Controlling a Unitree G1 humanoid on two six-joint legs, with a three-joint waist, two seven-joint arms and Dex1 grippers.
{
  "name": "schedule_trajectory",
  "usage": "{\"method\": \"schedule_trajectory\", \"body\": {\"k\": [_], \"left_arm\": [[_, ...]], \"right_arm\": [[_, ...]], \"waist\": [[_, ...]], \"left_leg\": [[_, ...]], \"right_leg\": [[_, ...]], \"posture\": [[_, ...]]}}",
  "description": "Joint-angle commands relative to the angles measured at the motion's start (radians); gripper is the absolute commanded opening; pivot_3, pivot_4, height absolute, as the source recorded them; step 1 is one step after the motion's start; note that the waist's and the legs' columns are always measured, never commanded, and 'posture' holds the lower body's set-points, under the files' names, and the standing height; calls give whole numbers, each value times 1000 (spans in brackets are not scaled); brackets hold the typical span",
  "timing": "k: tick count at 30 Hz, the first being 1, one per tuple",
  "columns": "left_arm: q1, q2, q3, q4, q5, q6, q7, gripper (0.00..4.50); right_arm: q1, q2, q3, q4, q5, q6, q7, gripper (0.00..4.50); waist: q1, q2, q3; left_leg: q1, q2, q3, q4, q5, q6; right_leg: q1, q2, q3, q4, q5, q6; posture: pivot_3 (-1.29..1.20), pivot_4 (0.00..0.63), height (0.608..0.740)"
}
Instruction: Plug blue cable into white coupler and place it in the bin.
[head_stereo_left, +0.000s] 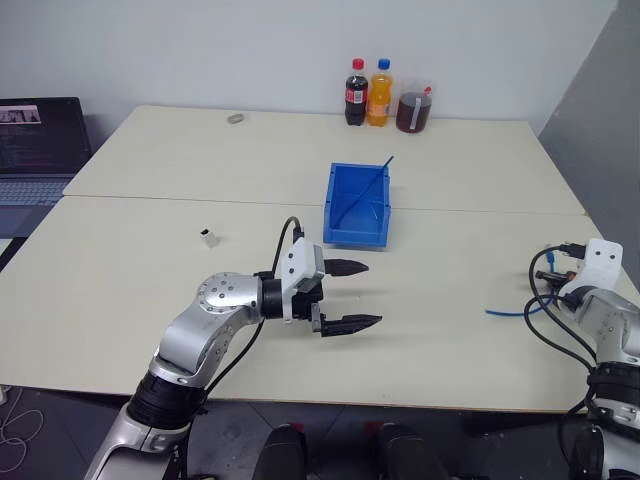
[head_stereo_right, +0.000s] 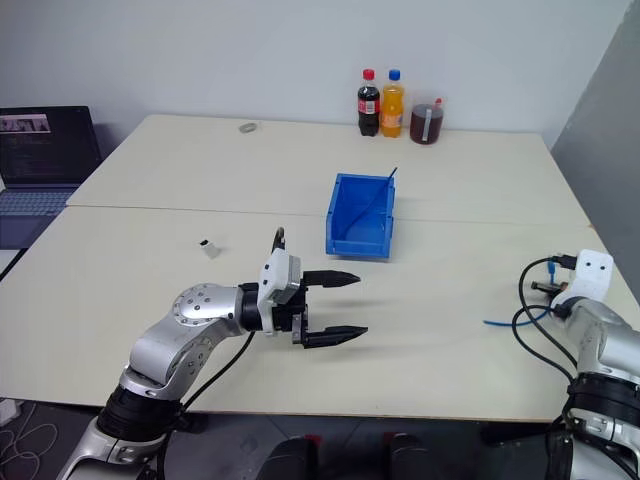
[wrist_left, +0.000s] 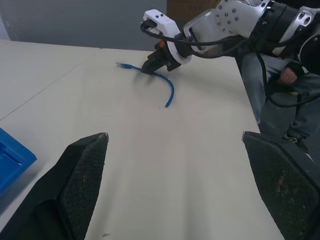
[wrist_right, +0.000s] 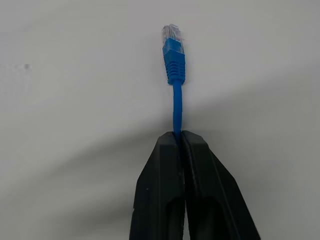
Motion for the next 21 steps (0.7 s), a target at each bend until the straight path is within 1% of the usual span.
{"method": "schedule_trajectory", "body": {"k": [1,4,7,10,11,12,13,15,19,21], "left_arm": [[53,52,24,-46,-1,-50,-54,4500],[117,101,55,-66,-12,-60,-72,4500],[179,139,104,-60,-22,-53,-62,4500],[249,181,167,-25,-6,-69,-51,4500],[273,197,193,-11,-3,-72,-49,4500],[304,221,223,7,2,-80,-55,4500],[323,237,242,19,5,-86,-59,4500],[360,268,277,45,14,-99,-68,4500],[408,296,313,57,17,-112,-75,4500],[429,304,326,54,16,-115,-74,4500]], "right_arm": [[53,-130,112,-124,48,3,242,49],[106,-243,229,-278,101,-27,474,49],[120,-307,333,-419,129,-95,639,49],[96,-333,505,-502,61,-240,759,49],[74,-324,572,-503,20,-292,785,49],[23,-286,667,-495,-28,-338,810,49],[-13,-259,732,-486,-61,-371,829,49],[-106,-162,841,-423,-116,-420,845,49],[-248,-17,955,-275,-204,-499,849,49],[-309,47,1001,-186,-237,-551,875,49]], "waist": [[-1,2,1],[-7,3,2],[-20,4,3],[-26,4,3],[-26,3,4],[-26,3,4],[-26,2,5],[-33,0,7],[-27,0,9],[-20,0,10]], "left_leg": [[0,0,0,-1,0,0],[0,1,1,-1,0,0],[1,2,0,-1,0,1],[1,3,-2,-1,0,1],[1,3,-3,-1,-1,1],[1,3,-3,-1,-1,1],[1,3,-3,-1,-1,1],[1,3,-2,-1,0,1],[0,2,-2,0,0,1],[0,2,-2,0,0,1]], "right_leg": [[0,0,0,0,0,0],[0,0,0,-1,-1,-1],[0,1,0,-1,-1,-1],[0,2,-1,-1,-1,-1],[0,2,-2,-1,-1,-1],[0,2,-2,-1,-1,-1],[-1,2,-2,-1,-1,-1],[-1,2,-1,-1,-1,-1],[-2,1,-2,1,-1,-1],[-2,0,-2,0,-1,-1]], "posture": [[0,150,740],[0,150,740],[0,150,740],[0,150,740],[0,150,740],[0,150,740],[0,150,740],[0,150,740],[0,150,740],[0,150,740]]}}
